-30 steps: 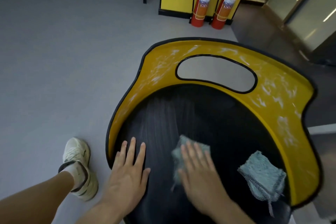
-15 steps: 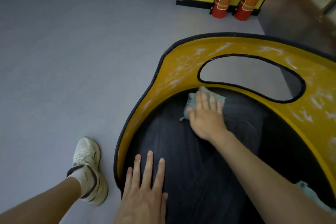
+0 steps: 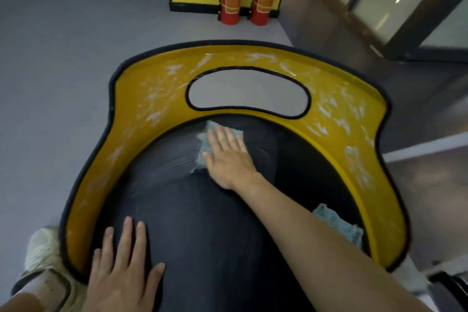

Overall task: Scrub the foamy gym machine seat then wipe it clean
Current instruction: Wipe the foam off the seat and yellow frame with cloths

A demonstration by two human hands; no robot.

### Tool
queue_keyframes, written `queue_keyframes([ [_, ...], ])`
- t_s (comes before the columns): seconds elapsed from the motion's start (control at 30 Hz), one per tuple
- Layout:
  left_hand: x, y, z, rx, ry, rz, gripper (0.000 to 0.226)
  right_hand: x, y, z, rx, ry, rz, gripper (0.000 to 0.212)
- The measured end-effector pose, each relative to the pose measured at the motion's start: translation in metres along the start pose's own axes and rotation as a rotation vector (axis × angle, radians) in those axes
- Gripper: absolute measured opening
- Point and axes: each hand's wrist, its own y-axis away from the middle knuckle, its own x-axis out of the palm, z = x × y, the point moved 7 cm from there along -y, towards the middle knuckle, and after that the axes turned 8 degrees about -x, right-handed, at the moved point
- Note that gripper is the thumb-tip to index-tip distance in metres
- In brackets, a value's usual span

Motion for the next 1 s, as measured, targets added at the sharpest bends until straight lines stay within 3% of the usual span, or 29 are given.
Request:
queue_keyframes([
  [0.23,-0.009,0.000,-0.006,-0.038,-0.065,-0.003,0.090,-0.006,0.135,-0.167,0.522,-0.092,-0.038,0.066],
  [0.33,-0.011,0.001,-0.006,-0.044,-0.081,0.022,0.090,0.000,0.165,-0.186,0.614,-0.134,-0.032,0.067],
  [0.5,-0.004,0.001,0.003,-0.027,-0.053,0.113,0.085,-0.007,0.129,-0.174,0.666,-0.064,-0.072,0.067],
  [0.63,0.001,0.001,0.009,0.020,-0.036,0.125,0.081,-0.019,0.045,-0.132,0.524,0.004,-0.070,0.066],
  [0.77,0.004,0.001,0.013,-0.038,-0.032,0.164,0.088,-0.004,-0.035,-0.015,0.199,0.040,-0.011,0.066],
  [0.87,0.003,0.004,0.013,-0.078,-0.022,0.236,0.089,0.012,-0.049,0.075,-0.047,0.078,0.018,0.067],
  [1.0,-0.002,0.023,0.004,-0.012,-0.038,0.166,0.084,0.028,-0.019,0.142,-0.317,0.120,0.054,0.067],
])
